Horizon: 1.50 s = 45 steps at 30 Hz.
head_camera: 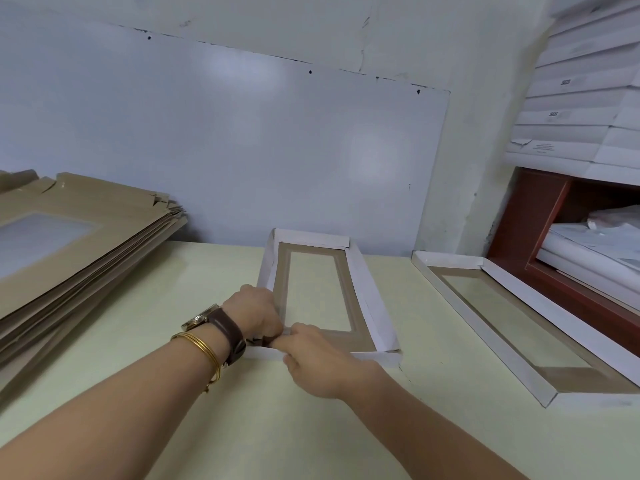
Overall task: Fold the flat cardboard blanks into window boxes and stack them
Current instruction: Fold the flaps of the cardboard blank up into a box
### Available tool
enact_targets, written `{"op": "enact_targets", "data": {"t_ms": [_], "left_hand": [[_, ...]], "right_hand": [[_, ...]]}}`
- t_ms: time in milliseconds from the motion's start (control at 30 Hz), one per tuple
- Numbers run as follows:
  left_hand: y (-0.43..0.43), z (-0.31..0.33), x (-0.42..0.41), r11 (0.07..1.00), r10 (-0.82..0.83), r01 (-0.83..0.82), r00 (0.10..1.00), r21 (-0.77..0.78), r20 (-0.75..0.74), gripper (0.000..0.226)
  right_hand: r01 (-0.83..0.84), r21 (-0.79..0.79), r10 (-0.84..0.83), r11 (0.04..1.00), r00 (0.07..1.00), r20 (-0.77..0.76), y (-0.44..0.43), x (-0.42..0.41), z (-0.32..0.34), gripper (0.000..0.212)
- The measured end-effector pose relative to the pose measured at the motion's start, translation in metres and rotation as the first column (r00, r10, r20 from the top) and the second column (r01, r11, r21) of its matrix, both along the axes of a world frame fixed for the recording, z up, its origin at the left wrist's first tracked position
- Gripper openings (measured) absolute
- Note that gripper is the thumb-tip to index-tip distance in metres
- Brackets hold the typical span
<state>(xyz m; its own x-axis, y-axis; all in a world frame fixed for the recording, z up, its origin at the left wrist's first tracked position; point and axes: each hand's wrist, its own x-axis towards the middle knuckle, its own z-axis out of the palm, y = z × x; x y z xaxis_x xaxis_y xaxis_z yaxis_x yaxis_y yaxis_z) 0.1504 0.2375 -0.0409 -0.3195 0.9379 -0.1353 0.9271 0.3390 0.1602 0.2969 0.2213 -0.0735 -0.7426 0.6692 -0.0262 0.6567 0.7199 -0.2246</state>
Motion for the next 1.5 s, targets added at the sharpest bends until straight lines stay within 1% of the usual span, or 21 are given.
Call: {"op": "enact_targets", "data": {"t_ms": [167, 367, 467, 533, 633, 700, 800, 900, 1000, 1167, 1233, 1300, 1400, 1500], "left_hand": [[-0.001, -0.001, 0.002, 1.0, -0.014, 0.015, 0.999, 0.011, -0.048, 0.014], [-0.003, -0.004, 0.005, 0.998, -0.002, 0.009, 0.994, 0.063, -0.107, 0.013], [-0.002, -0.004, 0.006, 0.998, 0.008, -0.001, 0.992, 0.056, -0.129, 0.02], [-0.001, -0.007, 0.007, 0.999, 0.01, -0.002, 0.987, 0.053, -0.16, 0.028], [-0.001, -0.01, 0.007, 0.998, 0.011, -0.001, 0.983, 0.057, -0.185, 0.037], [-0.001, -0.01, 0.007, 0.998, 0.015, -0.004, 0.986, 0.066, -0.165, 0.035], [0.0, -0.009, 0.003, 0.995, 0.016, -0.005, 0.994, 0.1, -0.108, 0.02], [0.002, -0.011, 0.001, 0.989, 0.012, 0.005, 0.993, 0.145, -0.117, 0.009], [0.002, -0.013, 0.002, 0.985, 0.01, 0.019, 0.985, 0.17, -0.171, 0.008], [0.005, -0.013, 0.003, 0.985, -0.011, 0.043, 0.982, 0.165, -0.189, 0.019], [0.005, -0.014, 0.002, 0.987, -0.019, 0.045, 0.986, 0.156, -0.164, 0.015], [0.004, -0.013, -0.003, 0.991, -0.02, 0.032, 0.995, 0.13, -0.1, 0.011], [0.004, -0.006, -0.015, 0.997, 0.0, -0.005, 0.997, 0.072, 0.074, 0.007], [0.006, -0.003, -0.026, 0.998, 0.036, -0.05, 0.968, 0.048, 0.249, 0.015]], "right_hand": [[0.005, -0.008, -0.005, 1.0, 1.0, 0.006, 0.002, -0.002, -0.002, 0.044], [0.01, -0.005, -0.01, 1.0, 1.0, 0.002, 0.002, -0.002, -0.002, 0.047], [0.02, -0.015, -0.02, 1.0, 1.0, -0.007, 0.002, -0.002, -0.003, 0.043], [0.017, -0.018, -0.018, 1.0, 1.0, -0.007, 0.002, -0.002, -0.003, 0.04], [0.011, -0.018, -0.011, 1.0, 1.0, 0.005, 0.002, -0.002, -0.001, 0.041], [0.009, -0.024, -0.009, 1.0, 1.0, 0.005, 0.003, -0.002, 0.0, 0.042], [0.007, -0.032, -0.007, 0.999, 1.0, 0.01, 0.003, -0.001, 0.0, 0.044], [0.01, -0.026, -0.01, 1.0, 1.0, 0.013, 0.002, -0.002, 0.0, 0.044], [0.01, -0.026, -0.01, 1.0, 1.0, 0.014, 0.002, -0.002, -0.001, 0.044], [0.01, -0.031, -0.009, 0.999, 1.0, 0.016, 0.002, -0.002, 0.0, 0.044], [0.006, -0.03, -0.006, 1.0, 1.0, 0.021, 0.002, -0.002, 0.0, 0.044], [0.005, -0.033, -0.004, 0.999, 1.0, 0.029, 0.002, -0.002, 0.001, 0.04], [0.022, -0.052, -0.019, 0.998, 0.999, 0.047, 0.002, -0.002, 0.004, 0.032], [0.038, -0.07, -0.034, 0.997, 0.997, 0.063, 0.002, -0.003, 0.007, 0.023]]}}
